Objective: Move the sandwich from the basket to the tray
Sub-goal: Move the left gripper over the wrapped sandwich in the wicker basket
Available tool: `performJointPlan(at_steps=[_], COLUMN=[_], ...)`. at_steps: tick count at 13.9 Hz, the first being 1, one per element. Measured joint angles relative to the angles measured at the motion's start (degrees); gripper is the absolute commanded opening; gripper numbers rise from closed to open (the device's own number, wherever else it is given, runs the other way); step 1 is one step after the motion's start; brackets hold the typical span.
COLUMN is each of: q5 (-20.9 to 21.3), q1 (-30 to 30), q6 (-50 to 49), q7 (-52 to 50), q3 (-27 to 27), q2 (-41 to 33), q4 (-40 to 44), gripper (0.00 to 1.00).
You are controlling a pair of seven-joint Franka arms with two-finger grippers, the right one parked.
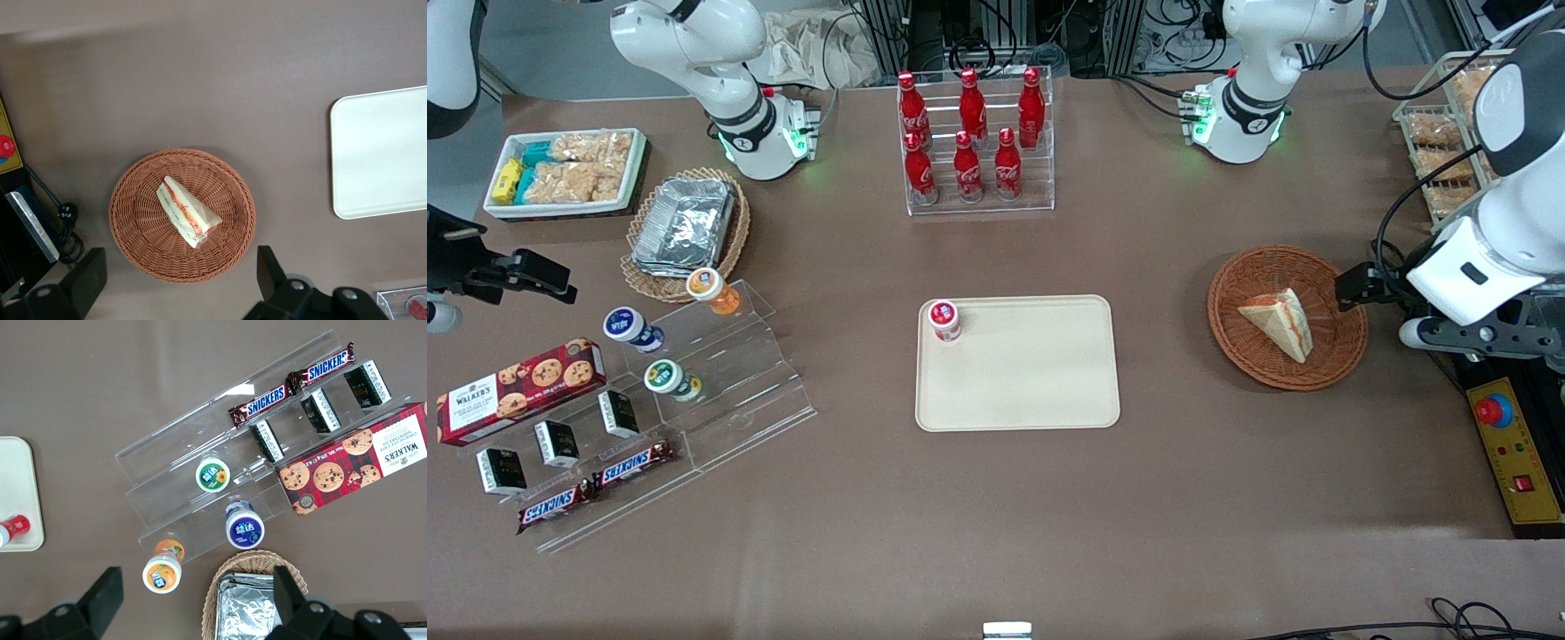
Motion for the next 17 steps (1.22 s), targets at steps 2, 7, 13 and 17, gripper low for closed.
performJointPlan(at_steps=[2,7,13,17], q5=[0.0,0.0,0.0,0.0], q1=[0.0,0.0,0.0,0.0], q6=[0.0,-0.3,-2.2,-2.2], q7=[0.0,-1.6,-2.5,-3.7], q3=[0.0,0.0,0.0,0.0], q2=[0.0,0.0,-0.1,-1.7], q4=[0.0,0.0,0.0,-0.3], gripper=[1.00,1.00,1.00,1.00])
